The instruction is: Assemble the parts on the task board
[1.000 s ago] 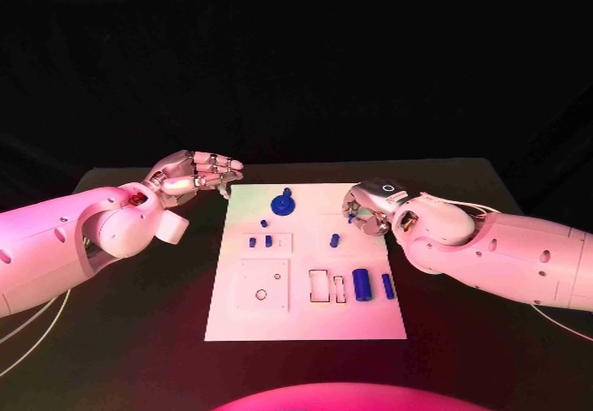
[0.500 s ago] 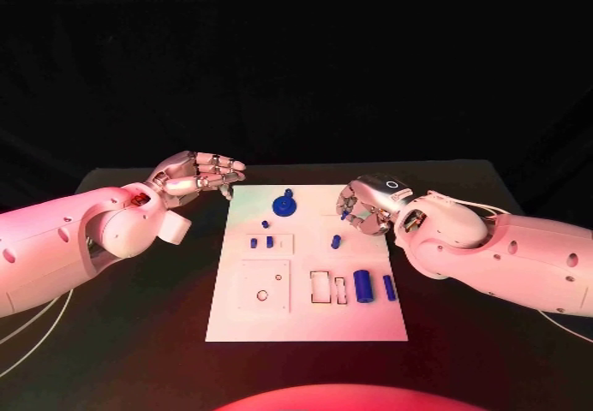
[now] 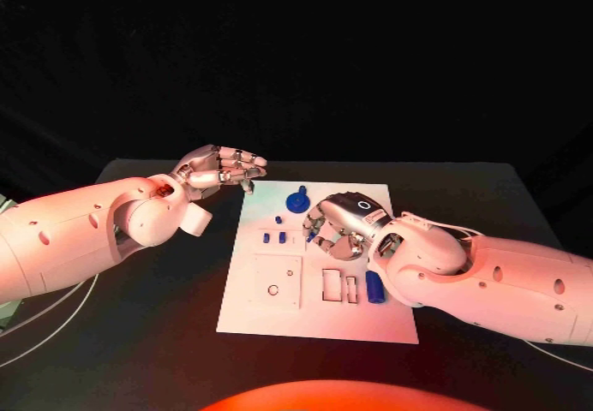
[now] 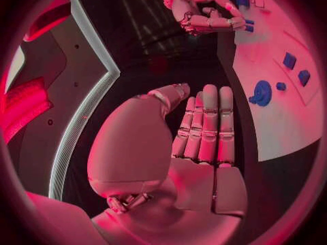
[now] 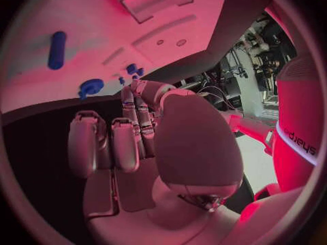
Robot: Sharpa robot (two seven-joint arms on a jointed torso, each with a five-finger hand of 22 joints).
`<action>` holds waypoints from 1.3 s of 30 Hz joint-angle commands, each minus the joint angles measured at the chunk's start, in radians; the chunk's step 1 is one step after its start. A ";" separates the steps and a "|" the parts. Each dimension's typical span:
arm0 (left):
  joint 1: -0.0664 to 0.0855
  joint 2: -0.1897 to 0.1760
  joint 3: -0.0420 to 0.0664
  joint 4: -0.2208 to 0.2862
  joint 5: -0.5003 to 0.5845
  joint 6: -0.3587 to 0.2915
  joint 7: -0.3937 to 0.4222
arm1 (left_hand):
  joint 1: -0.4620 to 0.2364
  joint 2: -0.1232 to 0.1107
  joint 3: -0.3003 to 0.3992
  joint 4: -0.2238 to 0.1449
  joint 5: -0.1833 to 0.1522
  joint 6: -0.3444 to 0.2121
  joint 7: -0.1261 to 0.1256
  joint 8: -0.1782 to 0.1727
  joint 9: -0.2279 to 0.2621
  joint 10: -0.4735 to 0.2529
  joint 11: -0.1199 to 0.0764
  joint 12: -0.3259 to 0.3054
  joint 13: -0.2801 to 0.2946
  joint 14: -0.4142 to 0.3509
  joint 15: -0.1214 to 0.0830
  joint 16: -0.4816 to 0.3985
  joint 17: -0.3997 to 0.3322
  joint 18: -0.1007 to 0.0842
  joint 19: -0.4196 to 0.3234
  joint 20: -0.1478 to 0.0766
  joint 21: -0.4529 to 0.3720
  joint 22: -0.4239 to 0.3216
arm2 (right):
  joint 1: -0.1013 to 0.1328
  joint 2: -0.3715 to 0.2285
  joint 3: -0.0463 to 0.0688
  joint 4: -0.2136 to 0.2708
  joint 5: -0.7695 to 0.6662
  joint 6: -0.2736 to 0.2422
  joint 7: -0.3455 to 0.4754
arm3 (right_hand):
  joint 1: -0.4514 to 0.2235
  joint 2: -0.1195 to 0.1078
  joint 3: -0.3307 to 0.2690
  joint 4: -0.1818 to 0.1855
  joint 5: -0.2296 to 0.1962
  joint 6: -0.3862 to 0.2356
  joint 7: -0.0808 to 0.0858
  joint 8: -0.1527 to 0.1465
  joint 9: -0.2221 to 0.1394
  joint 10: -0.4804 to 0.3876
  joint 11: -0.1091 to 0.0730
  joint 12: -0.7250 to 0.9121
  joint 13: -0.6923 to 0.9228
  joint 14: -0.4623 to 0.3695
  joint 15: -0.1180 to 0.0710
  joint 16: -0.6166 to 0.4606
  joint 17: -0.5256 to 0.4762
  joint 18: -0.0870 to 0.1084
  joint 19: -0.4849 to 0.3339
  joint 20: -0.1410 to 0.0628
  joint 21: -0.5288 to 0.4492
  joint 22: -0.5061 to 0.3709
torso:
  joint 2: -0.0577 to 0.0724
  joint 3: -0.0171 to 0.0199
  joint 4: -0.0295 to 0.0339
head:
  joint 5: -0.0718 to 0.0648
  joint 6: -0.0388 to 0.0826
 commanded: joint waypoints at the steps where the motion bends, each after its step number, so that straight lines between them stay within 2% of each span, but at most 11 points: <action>1: -0.001 0.005 0.001 0.007 0.004 0.006 0.014 | -0.003 0.002 -0.004 -0.005 0.003 -0.007 0.004 -0.003 -0.002 -0.008 0.003 0.005 -0.001 -0.007 0.004 -0.005 -0.002 0.012 -0.005 0.002 -0.007 -0.001 | -0.015 0.027 -0.003 0.002 -0.015 0.015 0.030 | 0.001 0.012 0.006 -0.003 -0.002 0.007 0.001 0.003 0.002 0.058 -0.053 -0.002 0.005 0.041 -0.006 -0.002 -0.002 -0.008 0.018 -0.004 -0.004 0.142 | 0.001 -0.0020 0.0027 | 0.022 -0.005; 7: -0.001 0.008 0.001 0.013 0.004 0.004 0.013 | -0.003 0.002 -0.004 -0.005 0.003 -0.007 0.004 -0.003 -0.002 -0.008 0.003 0.005 -0.001 -0.007 0.004 -0.005 -0.002 0.012 -0.005 0.002 -0.007 -0.001 | -0.038 0.067 -0.010 -0.013 -0.020 0.029 0.034 | 0.000 0.013 0.007 -0.004 -0.002 0.006 0.002 0.003 0.002 0.058 -0.053 -0.003 0.005 0.040 -0.006 -0.002 -0.003 -0.008 0.018 -0.004 -0.005 0.142 | 0.003 -0.0033 0.0016 | 0.041 -0.011; 12: -0.001 0.009 0.001 0.019 0.004 0.004 0.011 | -0.003 0.002 -0.004 -0.005 0.003 -0.007 0.004 -0.003 -0.002 -0.008 0.003 0.005 -0.001 -0.007 0.004 -0.005 -0.002 0.012 -0.005 0.002 -0.007 -0.001 | -0.054 0.088 -0.015 -0.032 -0.026 0.046 0.032 | -0.001 0.013 0.007 -0.004 -0.002 0.006 0.002 0.003 0.002 0.058 -0.053 -0.003 0.005 0.040 -0.006 -0.002 -0.003 -0.008 0.018 -0.004 -0.005 0.142 | 0.003 -0.0023 0.0009 | 0.056 -0.022; 17: -0.001 0.009 0.001 0.022 0.004 0.005 0.009 | -0.003 0.002 -0.004 -0.005 0.003 -0.007 0.004 -0.003 -0.002 -0.008 0.003 0.005 -0.001 -0.007 0.004 -0.005 -0.002 0.012 -0.005 0.002 -0.007 -0.001 | -0.063 0.098 -0.018 -0.041 -0.033 0.059 0.029 | -0.002 0.014 0.008 -0.005 -0.002 0.005 0.002 0.002 0.002 0.058 -0.052 -0.004 0.005 0.040 -0.006 -0.003 -0.003 -0.008 0.017 -0.004 -0.007 0.141 | 0.003 -0.0021 0.0014 | 0.065 -0.025; 28: -0.001 0.009 0.001 0.022 0.004 0.009 0.005 | -0.003 0.003 -0.005 -0.005 0.003 -0.008 0.004 -0.003 -0.002 -0.009 0.004 0.006 -0.001 -0.007 0.004 -0.006 -0.002 0.012 -0.006 0.002 -0.008 -0.002 | -0.067 0.103 -0.021 -0.051 -0.043 0.089 0.017 | -0.004 0.014 0.009 -0.007 -0.001 0.004 0.003 0.001 0.002 0.057 -0.052 -0.006 0.005 0.041 -0.005 -0.002 -0.001 -0.008 0.018 -0.004 -0.004 0.143 | 0.003 -0.0010 -0.0003 | 0.070 -0.039; 39: -0.001 0.008 0.001 0.021 0.003 0.012 0.003 | -0.003 0.003 -0.005 -0.005 0.003 -0.008 0.004 -0.003 -0.002 -0.009 0.004 0.006 -0.001 -0.007 0.004 -0.006 -0.002 0.012 -0.006 0.002 -0.008 -0.002 | -0.069 0.112 -0.024 -0.066 -0.064 0.122 0.002 | -0.005 0.015 0.009 -0.007 -0.001 0.004 0.003 0.001 0.003 0.058 -0.052 -0.006 0.005 0.041 -0.005 -0.001 -0.001 -0.008 0.018 -0.004 -0.005 0.143 | 0.002 -0.0005 0.0001 | 0.072 -0.044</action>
